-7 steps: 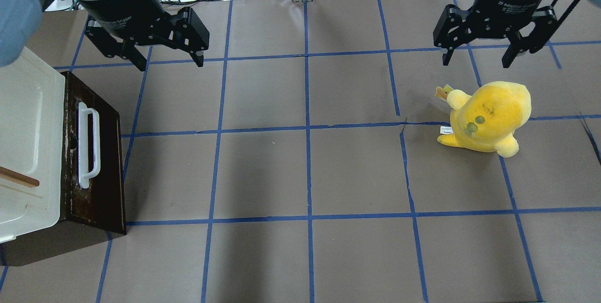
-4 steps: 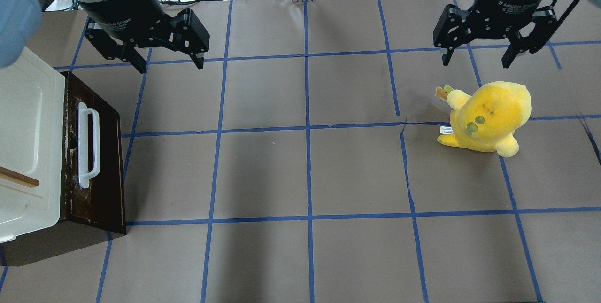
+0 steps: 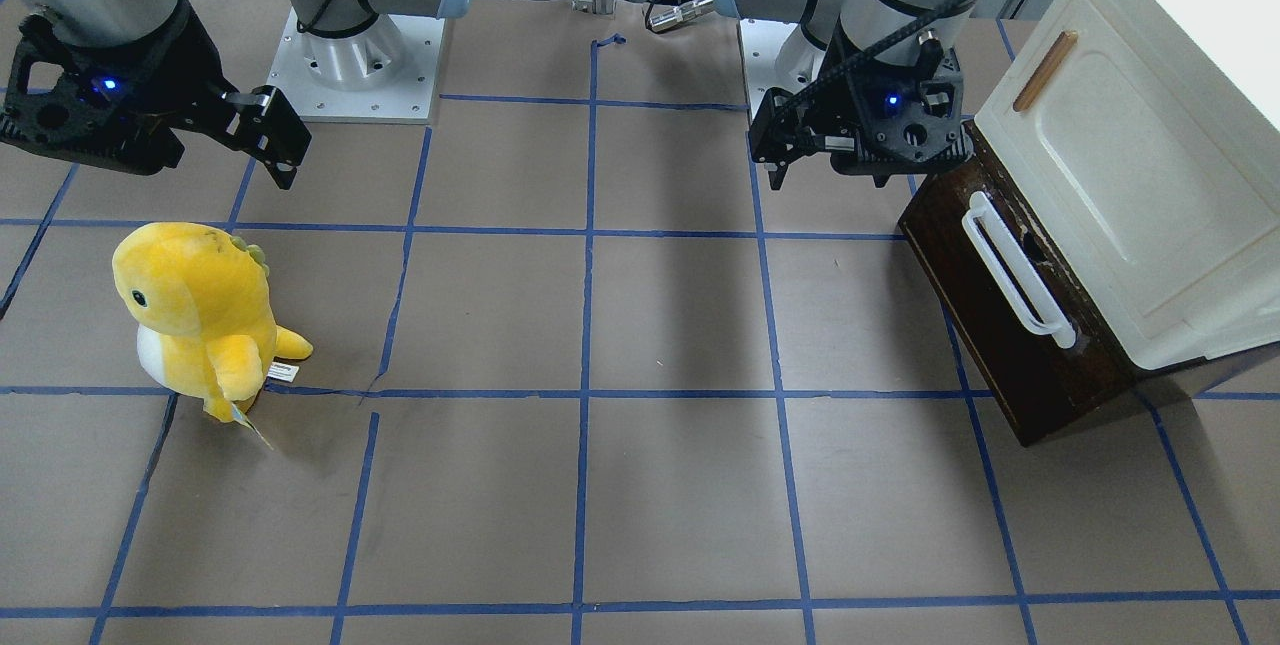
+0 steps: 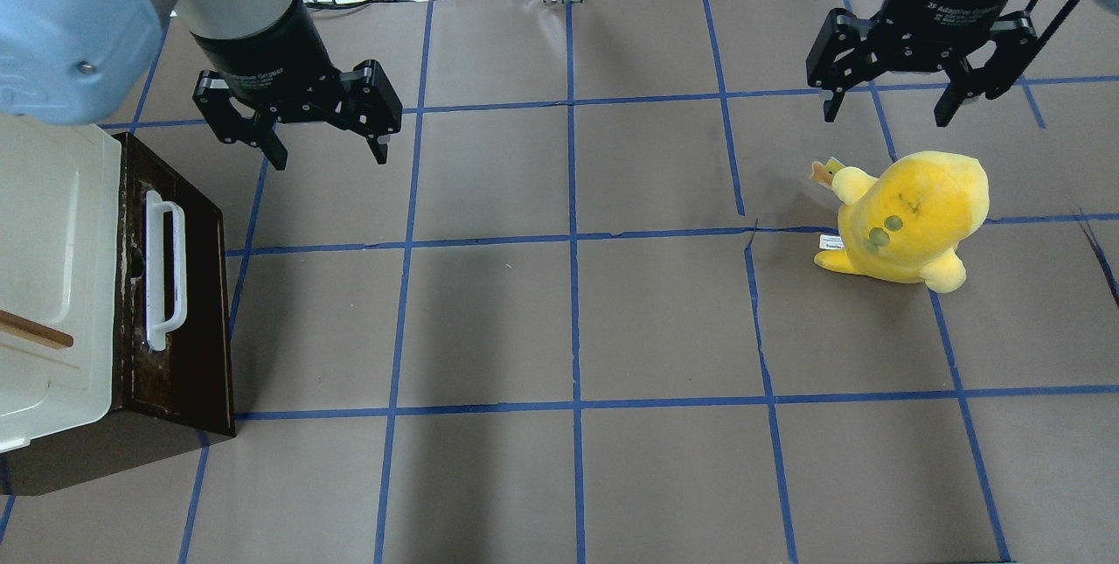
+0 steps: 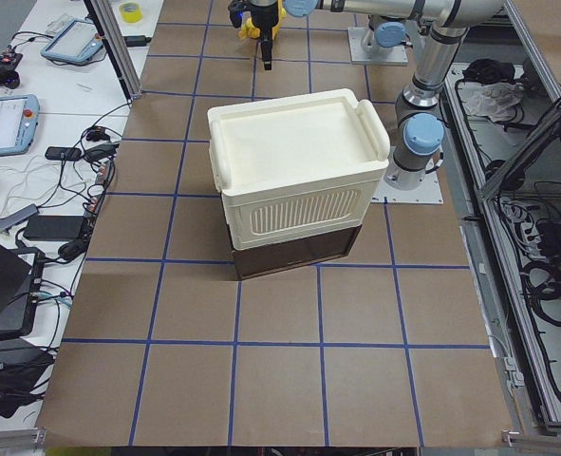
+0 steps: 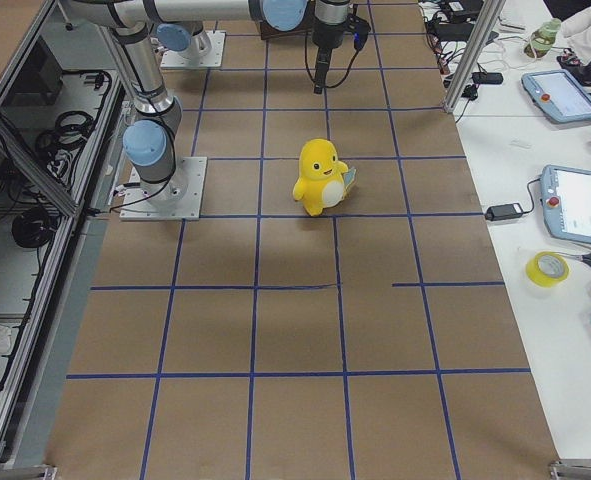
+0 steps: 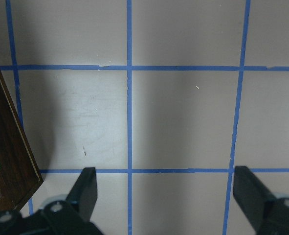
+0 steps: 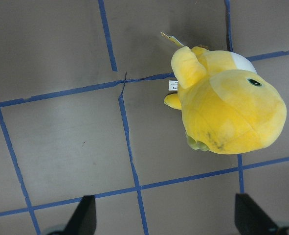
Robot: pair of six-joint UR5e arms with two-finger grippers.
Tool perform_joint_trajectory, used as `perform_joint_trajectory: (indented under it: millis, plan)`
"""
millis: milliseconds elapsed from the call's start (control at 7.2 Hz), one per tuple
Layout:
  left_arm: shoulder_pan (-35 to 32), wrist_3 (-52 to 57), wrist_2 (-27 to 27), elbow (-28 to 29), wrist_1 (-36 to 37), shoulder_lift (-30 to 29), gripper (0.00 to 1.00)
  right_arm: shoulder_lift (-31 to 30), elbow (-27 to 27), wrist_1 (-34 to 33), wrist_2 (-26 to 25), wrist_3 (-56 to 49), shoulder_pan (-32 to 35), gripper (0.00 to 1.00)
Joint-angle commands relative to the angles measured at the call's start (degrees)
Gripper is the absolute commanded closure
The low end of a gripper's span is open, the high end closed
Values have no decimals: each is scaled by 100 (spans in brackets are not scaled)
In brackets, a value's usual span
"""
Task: Pull drawer sideways
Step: 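Move the left gripper down toward the white handle on the wooden drawer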
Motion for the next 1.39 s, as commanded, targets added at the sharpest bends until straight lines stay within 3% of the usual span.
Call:
perform_joint_trajectory:
  millis: [0, 278, 556, 972, 1250]
  plan:
    - [-155, -58, 653, -19, -327, -311, 0, 0, 0, 0, 0, 0, 0, 0]
    - [-472, -276, 1445, -490, -171, -776, 0, 0, 0, 0, 0, 0, 0, 0]
    - [-649, -960, 2708, -1324, -39, -1085, 1, 0, 0, 0, 0, 0, 0, 0]
    - [-772, -1497, 3555, -1670, -99, -1340, 0, 0, 0, 0, 0, 0, 0, 0]
    - [-781, -1929, 4642, -2135, -108, -1507, 0, 0, 0, 0, 0, 0, 0, 0]
